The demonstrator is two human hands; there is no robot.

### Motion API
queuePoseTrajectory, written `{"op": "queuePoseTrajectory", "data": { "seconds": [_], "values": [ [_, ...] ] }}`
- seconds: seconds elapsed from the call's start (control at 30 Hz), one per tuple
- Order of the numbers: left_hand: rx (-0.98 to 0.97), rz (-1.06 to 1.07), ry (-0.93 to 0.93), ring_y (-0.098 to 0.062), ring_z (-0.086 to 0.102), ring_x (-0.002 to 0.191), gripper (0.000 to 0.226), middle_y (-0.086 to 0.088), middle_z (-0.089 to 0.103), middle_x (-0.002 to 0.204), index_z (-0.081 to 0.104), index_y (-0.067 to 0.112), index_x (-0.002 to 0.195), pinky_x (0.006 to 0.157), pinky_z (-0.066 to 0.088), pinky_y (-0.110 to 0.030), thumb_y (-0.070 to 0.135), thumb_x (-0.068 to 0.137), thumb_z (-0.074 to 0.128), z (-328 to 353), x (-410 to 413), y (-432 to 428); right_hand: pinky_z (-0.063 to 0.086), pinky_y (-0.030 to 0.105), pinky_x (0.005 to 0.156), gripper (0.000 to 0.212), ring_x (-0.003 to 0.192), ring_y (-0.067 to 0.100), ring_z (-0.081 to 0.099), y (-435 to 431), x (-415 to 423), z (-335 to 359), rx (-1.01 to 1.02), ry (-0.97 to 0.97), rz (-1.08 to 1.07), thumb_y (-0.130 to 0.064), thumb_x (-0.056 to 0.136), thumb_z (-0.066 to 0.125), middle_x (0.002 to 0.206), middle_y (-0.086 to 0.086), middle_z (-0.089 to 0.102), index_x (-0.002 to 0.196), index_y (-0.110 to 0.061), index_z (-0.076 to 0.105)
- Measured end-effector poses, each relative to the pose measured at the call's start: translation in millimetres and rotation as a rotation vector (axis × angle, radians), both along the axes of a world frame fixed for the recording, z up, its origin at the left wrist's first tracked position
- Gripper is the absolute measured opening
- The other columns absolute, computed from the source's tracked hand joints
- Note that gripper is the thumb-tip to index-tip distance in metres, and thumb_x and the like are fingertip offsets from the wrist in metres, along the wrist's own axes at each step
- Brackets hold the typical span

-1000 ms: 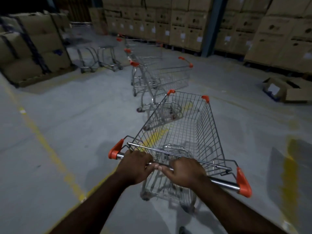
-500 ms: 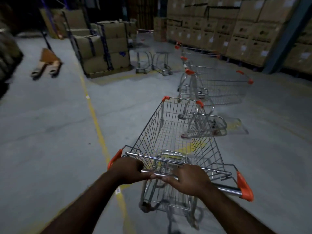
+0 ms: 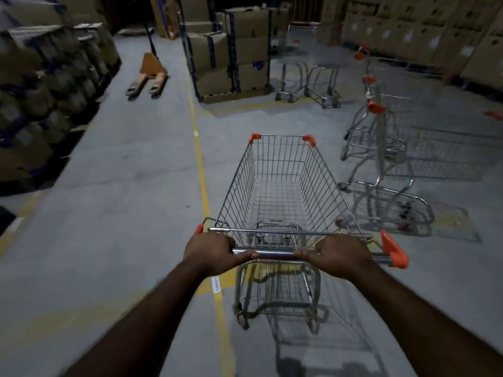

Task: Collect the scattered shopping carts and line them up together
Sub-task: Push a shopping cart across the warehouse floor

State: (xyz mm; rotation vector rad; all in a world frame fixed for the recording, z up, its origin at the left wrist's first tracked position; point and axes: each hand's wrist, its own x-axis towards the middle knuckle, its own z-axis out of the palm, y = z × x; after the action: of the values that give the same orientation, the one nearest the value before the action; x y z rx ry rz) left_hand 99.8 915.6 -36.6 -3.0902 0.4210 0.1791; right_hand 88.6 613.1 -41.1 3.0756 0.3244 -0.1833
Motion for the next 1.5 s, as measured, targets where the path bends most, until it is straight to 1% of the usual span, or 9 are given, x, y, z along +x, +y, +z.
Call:
{"op": "queuePoseTrajectory", "data": {
  "seconds": [0.1,0.3,0.53,0.73,0.9,1.03,1.2,1.3,1.5],
  "values": [
    [0.015,0.059,-0.005,-0.012,0.052,0.071,0.087,0.008,0.057,0.063,0.051,0.026,0.059,0.117,0.023,-0.047,0.102,0.067,0.009,0.8,24.0,-7.0,0.045,0.030,0.068,0.105,0.077,0.021,0.066,-3.4,38.9,1.5,0.024,-0.010,0.051,-0.103,0.067,0.005,0.074,0.001,0.067,0.069,-0.017,0.066],
    [-0.002,0.155,0.015,-0.011,0.061,0.080,0.096,0.006,0.063,0.069,0.062,0.024,0.065,0.116,0.023,-0.048,0.102,0.066,0.005,-2.0,84.8,-16.7,0.048,0.030,0.071,0.100,0.069,0.019,0.059,-7.5,118.7,11.0,0.006,0.016,0.112,-0.101,0.065,0.005,0.068,-0.002,0.060,0.064,-0.018,0.061],
    [-0.071,0.272,0.031,-0.012,0.064,0.091,0.103,0.005,0.070,0.079,0.076,0.028,0.081,0.118,0.020,-0.049,0.090,0.077,-0.008,-8.1,185.9,-17.3,0.043,0.027,0.062,0.090,0.057,0.013,0.052,-3.4,231.6,9.9,0.011,0.028,0.118,-0.100,0.071,0.017,0.060,-0.003,0.054,0.056,-0.018,0.051],
    [-0.083,0.332,0.073,-0.020,0.063,0.104,0.084,-0.001,0.072,0.097,0.076,0.026,0.090,0.118,0.017,-0.048,0.075,0.080,0.008,-12.1,303.2,-11.7,0.046,0.031,0.067,0.112,0.068,0.023,0.057,3.5,356.7,0.1,0.030,-0.038,0.130,-0.109,0.051,-0.003,0.066,-0.001,0.056,0.063,-0.017,0.058],
    [-0.112,0.360,0.128,-0.020,0.061,0.112,0.079,-0.002,0.072,0.109,0.072,0.025,0.090,0.118,0.014,-0.051,0.072,0.078,0.011,-12.6,398.0,1.1,0.043,0.030,0.068,0.105,0.074,0.018,0.061,19.7,447.0,3.0,0.032,0.039,0.110,-0.107,0.061,0.006,0.074,-0.003,0.063,0.071,-0.020,0.064],
    [-0.092,0.376,0.135,-0.018,0.061,0.111,0.079,0.000,0.072,0.108,0.072,0.024,0.088,0.118,0.012,-0.052,0.071,0.078,0.009,-13.5,461.1,7.7,0.038,0.029,0.065,0.102,0.069,0.014,0.058,27.9,511.2,6.2,0.028,0.038,0.118,-0.103,0.068,0.011,0.070,-0.004,0.062,0.078,-0.021,0.071],
    [-0.073,0.406,0.120,-0.018,0.061,0.111,0.079,0.000,0.072,0.109,0.072,0.023,0.090,0.119,0.013,-0.050,0.069,0.080,0.008,-11.8,543.3,6.4,0.040,0.028,0.063,0.112,0.065,0.013,0.059,27.0,609.2,1.3,0.080,-0.009,0.184,-0.108,0.054,-0.002,0.065,-0.005,0.060,0.068,-0.019,0.066],
    [-0.070,0.437,0.099,-0.018,0.061,0.110,0.071,-0.001,0.072,0.108,0.069,0.024,0.086,0.118,0.015,-0.048,0.065,0.084,0.012,-10.4,600.0,0.6,0.037,0.026,0.059,0.102,0.061,0.011,0.058,25.5,672.9,1.9,0.092,0.009,0.203,-0.105,0.062,0.008,0.062,-0.005,0.059,0.066,-0.019,0.063],
    [-0.085,0.550,0.071,-0.015,0.059,0.093,0.056,0.002,0.062,0.083,0.060,0.020,0.070,0.118,0.017,-0.045,0.058,0.082,0.021,-8.5,715.4,-17.6,0.041,0.025,0.061,0.089,0.055,0.010,0.054,14.1,809.6,-2.0,0.134,-0.026,0.268,-0.100,0.074,0.020,0.056,-0.007,0.054,0.061,-0.021,0.059]
  ]
}}
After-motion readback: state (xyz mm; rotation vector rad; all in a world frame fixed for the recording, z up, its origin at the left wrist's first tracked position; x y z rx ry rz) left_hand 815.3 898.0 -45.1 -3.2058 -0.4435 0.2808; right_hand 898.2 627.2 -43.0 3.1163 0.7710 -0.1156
